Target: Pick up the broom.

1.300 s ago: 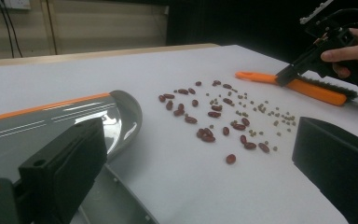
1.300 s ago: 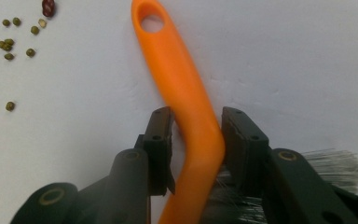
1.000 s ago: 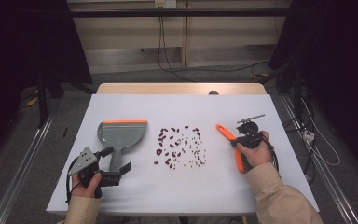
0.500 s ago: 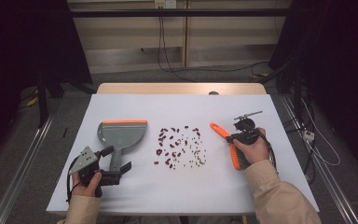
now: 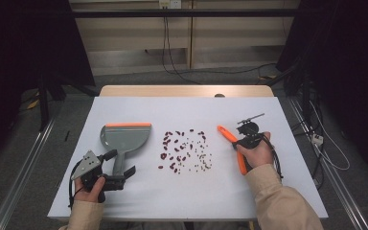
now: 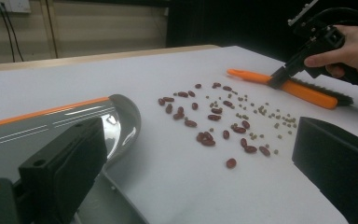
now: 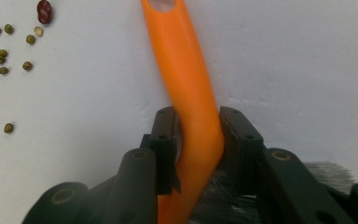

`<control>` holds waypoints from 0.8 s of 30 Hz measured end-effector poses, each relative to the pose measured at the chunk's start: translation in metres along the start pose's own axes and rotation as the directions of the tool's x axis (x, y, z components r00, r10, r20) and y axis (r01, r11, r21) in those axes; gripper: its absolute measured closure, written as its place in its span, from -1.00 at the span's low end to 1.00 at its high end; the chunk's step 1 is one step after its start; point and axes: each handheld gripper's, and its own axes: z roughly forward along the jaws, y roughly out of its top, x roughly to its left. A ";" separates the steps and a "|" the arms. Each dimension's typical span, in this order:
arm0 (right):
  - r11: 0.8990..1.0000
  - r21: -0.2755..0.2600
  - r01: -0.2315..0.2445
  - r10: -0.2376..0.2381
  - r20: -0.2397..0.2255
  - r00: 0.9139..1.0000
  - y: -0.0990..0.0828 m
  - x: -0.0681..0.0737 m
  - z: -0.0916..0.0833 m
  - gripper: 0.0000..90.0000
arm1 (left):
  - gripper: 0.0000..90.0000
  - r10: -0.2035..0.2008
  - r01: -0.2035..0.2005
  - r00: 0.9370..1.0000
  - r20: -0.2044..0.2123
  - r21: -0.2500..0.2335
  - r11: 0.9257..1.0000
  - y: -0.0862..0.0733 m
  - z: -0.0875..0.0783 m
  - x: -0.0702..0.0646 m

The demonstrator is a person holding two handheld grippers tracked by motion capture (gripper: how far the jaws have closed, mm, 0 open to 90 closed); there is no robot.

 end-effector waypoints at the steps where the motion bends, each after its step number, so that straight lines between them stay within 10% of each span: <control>1: 1.000 0.013 0.003 -0.003 0.004 1.000 0.002 0.001 0.000 0.54 | -0.94 -0.001 0.001 1.000 0.002 0.000 1.000 0.000 0.000 0.000; 24: 0.998 -0.056 0.044 -0.043 0.008 0.999 -0.001 0.001 -0.008 0.56 | -0.94 -0.001 0.001 1.000 -0.004 -0.015 1.000 0.000 -0.002 -0.002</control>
